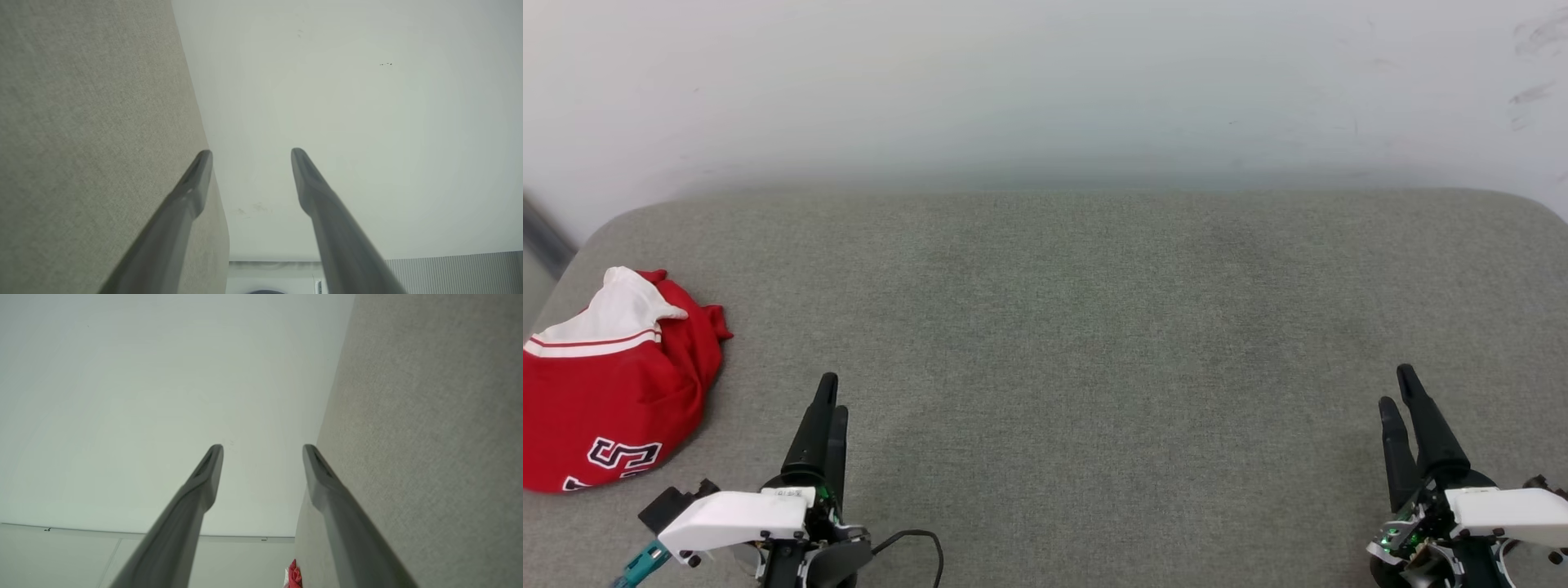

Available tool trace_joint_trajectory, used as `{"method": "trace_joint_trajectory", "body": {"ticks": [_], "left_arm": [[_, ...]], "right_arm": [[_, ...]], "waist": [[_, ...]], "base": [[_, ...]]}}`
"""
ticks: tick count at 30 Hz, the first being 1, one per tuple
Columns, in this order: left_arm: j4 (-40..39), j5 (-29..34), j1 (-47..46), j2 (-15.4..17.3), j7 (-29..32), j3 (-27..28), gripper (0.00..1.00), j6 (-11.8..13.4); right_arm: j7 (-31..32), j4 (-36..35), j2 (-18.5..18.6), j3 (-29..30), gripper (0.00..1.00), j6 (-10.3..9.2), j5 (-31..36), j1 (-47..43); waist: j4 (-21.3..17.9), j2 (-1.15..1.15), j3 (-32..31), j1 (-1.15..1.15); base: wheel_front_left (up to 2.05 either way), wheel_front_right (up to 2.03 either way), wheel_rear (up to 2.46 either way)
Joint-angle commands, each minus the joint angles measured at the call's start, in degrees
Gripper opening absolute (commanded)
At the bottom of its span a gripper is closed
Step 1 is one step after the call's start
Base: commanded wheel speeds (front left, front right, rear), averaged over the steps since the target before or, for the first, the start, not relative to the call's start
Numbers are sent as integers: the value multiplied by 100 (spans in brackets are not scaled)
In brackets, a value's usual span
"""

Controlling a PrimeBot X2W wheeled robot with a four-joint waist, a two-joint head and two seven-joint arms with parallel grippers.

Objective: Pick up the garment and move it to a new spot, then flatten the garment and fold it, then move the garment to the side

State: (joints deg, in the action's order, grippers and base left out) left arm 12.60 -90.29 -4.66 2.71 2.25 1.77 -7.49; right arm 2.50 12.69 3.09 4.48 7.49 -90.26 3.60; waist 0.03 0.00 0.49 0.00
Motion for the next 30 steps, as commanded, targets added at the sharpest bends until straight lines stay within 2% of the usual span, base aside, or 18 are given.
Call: {"method": "trace_joint_trajectory", "body": {"ticks": [1, 11, 20, 30], "left_arm": [[-153, 146, -172, 13, -65, -72, 100, -3], [-296, 1348, -202, 14, -307, -177, 100, -3], [-453, 2590, -167, 15, -501, -265, 100, 4], [-509, 4065, -93, 17, -698, -345, 100, 153]], "right_arm": [[-68, -152, 67, -56, 100, 0, 104, 88], [-336, -281, 222, -277, 100, 0, 1006, 88], [-531, -422, 210, -257, 100, 0, 2364, 33], [-714, -631, 178, -251, 100, 0, 4129, -39]], "waist": [[0, 0, 2, 0], [12, 0, 7, 0], [27, 0, 3, 0], [46, 0, -6, 0]], "base": [[0, 0, 0], [0, 0, 0], [0, 0, 0], [0, 0, 0]]}}
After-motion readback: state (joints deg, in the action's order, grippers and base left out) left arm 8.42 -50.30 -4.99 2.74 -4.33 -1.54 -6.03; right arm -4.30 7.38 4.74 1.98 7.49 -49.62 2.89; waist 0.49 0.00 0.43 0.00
